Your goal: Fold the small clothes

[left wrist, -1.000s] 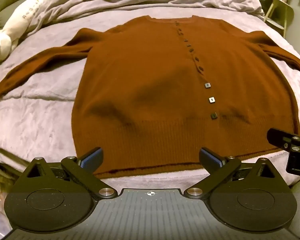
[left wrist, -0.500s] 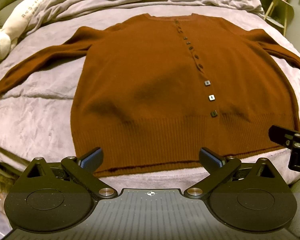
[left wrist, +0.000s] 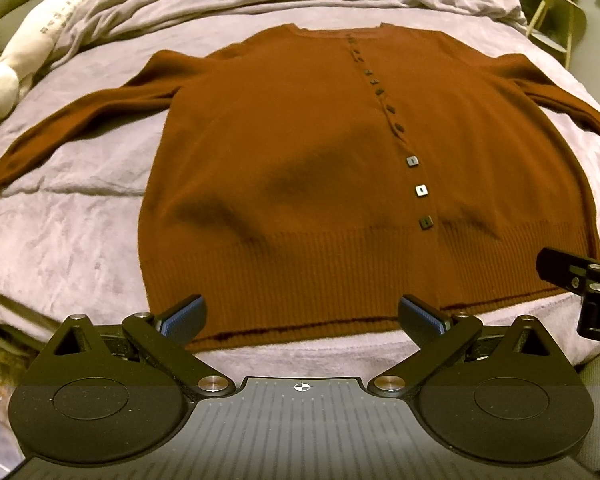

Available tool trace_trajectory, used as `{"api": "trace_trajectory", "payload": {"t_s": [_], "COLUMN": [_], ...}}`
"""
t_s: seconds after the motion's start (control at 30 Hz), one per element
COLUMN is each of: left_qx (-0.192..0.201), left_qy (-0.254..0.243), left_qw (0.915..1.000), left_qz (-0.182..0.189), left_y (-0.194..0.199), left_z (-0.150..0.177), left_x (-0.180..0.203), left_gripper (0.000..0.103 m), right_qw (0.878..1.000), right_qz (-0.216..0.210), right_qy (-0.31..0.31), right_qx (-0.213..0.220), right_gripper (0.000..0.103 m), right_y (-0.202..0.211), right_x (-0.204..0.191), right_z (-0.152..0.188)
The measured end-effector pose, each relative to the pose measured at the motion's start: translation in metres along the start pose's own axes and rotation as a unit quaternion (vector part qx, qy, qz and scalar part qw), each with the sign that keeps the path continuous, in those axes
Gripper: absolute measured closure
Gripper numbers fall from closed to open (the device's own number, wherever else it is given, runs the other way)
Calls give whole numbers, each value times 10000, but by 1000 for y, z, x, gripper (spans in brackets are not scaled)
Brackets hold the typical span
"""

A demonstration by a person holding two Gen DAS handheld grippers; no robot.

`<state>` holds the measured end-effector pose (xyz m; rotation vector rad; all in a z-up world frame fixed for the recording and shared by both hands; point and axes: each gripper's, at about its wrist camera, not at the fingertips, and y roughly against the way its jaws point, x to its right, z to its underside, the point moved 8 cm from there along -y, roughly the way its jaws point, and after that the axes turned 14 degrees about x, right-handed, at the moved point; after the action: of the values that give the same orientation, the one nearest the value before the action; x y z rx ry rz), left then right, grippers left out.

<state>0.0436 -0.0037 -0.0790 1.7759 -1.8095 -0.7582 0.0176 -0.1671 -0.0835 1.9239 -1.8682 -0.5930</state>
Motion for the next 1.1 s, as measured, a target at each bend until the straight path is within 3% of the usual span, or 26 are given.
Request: {"api": "trace_trajectory", "payload": {"t_s": [1.1], "left_qx": [-112], "left_qy": [11], "left_qw": [9999], "left_qz": [5], "left_y": [-4], "left_z": [0], "left_x": [-1], "left_gripper": [0], "right_qw": [9998], "right_qz": [58], "right_qy": [-149], "right_qx": [-87], "right_gripper": [4], "right_y": [-5], "right_x": [5], "right_z": [0]}}
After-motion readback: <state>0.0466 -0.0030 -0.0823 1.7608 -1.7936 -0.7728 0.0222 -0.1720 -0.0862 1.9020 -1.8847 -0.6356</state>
